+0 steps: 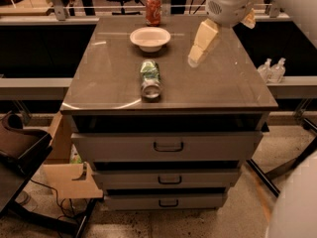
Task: Place green can upright
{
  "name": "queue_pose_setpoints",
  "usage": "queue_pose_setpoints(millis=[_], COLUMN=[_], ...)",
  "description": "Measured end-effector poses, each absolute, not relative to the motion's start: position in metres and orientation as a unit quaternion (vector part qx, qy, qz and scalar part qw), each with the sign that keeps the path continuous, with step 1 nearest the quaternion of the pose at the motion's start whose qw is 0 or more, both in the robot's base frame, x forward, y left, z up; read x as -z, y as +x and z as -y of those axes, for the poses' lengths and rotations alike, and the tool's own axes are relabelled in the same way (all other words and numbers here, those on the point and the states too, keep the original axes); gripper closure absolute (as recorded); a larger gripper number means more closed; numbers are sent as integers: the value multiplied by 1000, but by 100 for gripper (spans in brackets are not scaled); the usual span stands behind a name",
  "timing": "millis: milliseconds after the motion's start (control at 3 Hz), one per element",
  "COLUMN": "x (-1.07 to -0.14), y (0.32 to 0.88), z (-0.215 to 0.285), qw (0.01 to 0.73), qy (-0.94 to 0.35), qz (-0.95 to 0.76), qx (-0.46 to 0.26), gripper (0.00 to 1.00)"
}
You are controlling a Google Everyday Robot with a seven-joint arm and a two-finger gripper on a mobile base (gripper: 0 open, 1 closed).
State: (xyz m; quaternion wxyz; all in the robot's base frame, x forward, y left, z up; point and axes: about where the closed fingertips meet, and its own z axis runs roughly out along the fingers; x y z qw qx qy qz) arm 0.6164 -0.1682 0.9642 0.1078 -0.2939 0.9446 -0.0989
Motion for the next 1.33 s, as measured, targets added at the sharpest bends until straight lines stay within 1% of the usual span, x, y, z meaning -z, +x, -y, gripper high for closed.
queue_pose_setpoints(millis=[333,667,1000,1333], x=[-965,-961,-947,-934], y=[624,630,637,643], z=[164,154,142,123], qw=[128,128,107,85], qy=[-252,-247,-212,-152], qz=[-955,-957,-971,-984], qx=[92,76,33,-25], gripper=[0,0,0,0])
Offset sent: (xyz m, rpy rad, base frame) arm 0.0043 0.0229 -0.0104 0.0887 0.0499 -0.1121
